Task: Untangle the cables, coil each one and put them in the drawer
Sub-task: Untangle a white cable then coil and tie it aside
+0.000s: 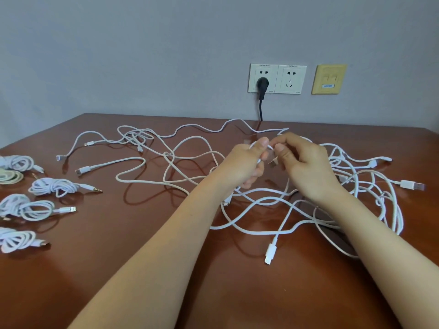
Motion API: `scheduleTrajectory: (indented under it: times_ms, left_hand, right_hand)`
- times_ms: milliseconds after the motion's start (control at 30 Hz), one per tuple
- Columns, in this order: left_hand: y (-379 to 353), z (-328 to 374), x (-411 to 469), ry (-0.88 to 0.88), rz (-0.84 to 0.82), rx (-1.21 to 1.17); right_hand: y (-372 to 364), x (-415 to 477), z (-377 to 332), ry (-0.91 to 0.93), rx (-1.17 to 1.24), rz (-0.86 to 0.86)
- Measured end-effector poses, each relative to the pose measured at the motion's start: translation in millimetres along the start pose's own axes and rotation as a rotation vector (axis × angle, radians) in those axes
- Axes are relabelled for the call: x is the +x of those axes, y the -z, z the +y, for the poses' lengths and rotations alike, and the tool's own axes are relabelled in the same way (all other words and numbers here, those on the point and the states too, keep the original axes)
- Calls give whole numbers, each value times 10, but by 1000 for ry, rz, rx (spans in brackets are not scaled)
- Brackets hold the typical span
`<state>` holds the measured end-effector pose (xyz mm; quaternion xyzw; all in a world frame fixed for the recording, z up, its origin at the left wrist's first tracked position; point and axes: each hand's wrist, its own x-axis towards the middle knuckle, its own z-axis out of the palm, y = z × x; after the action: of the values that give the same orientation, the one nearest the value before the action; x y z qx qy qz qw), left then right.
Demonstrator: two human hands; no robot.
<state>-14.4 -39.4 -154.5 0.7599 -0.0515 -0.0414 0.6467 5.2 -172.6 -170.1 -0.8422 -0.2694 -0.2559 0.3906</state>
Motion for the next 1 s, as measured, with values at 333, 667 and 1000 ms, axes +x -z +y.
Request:
scheduleTrajectory:
  times_ms: [333,667,1000]
  left_hand:
    - [62,5,96,-92,338,-15]
    - [24,-17,90,-186,400,12]
    - [71,-22,105,-159,459,-141]
  right_hand:
    - [-68,-33,-88,8,-40,-86]
    - [-99,-94,-171,6,-163,-173]
    - [-96,-96,-175,39,-212,-206]
